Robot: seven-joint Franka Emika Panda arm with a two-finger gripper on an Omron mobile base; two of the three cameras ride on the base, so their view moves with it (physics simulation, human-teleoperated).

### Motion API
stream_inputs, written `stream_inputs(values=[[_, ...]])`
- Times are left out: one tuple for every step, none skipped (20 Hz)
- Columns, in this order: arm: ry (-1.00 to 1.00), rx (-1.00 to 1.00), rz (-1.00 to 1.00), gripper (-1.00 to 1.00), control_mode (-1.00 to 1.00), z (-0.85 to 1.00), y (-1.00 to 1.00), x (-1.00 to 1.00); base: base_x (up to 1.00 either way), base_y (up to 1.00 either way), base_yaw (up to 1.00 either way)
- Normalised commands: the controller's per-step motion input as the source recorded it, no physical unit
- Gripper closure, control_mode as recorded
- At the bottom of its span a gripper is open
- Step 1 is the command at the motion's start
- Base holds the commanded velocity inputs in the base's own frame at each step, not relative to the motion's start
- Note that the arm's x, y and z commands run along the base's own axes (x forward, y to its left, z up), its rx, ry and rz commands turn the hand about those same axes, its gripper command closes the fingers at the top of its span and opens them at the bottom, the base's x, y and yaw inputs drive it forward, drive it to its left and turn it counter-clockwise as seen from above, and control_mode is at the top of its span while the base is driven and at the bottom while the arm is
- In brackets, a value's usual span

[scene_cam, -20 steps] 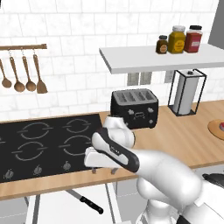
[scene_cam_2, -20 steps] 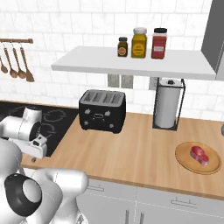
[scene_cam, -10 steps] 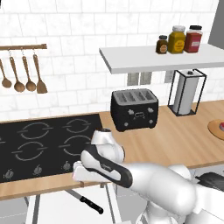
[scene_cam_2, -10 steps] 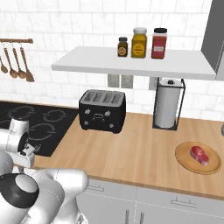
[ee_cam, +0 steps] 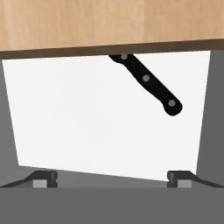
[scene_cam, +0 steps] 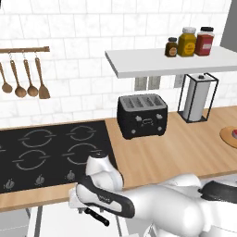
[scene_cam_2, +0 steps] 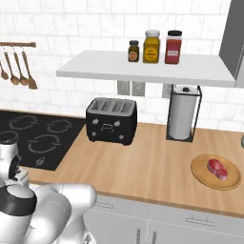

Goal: Pick up the knife from the drawer and place it on the cutting board. Then place the meat from the plate to the cutting board.

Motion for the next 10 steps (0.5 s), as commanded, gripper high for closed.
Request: stream_inputs(values=[[-0.15,-0.01,0.00,-1.00,-1.00,-0.46,0.00,-0.25,0.00,0.00,0.00],[-0.07,-0.04,0.00,-1.00,-1.00,-0.41,0.00,-0.05,0.00,0.00,0.00],[-0.04,-0.03,0.00,-1.00,-1.00,-0.41,0.00,-0.09,0.00,0.00,0.00],[-0.02,0.00,0.00,-1.00,-1.00,-0.42,0.00,-0.06,0.00,0.00,0.00],[0.00,-0.02,0.00,-1.00,-1.00,-0.49,0.00,-0.05,0.00,0.00,0.00],[0.00,-0.03,0.00,-1.00,-1.00,-0.53,0.00,0.00,0.00,0.00,0.00],[0.00,-0.01,0.00,-1.00,-1.00,-0.51,0.00,0.00,0.00,0.00,0.00],[0.00,0.00,0.00,-1.00,-1.00,-0.52,0.00,0.00,0.00,0.00,0.00],[0.00,0.00,0.00,-1.00,-1.00,-0.49,0.00,0.14,0.00,0.00,0.00],[0.00,0.00,0.00,-1.00,-1.00,-0.51,0.02,0.16,0.00,0.00,0.00]])
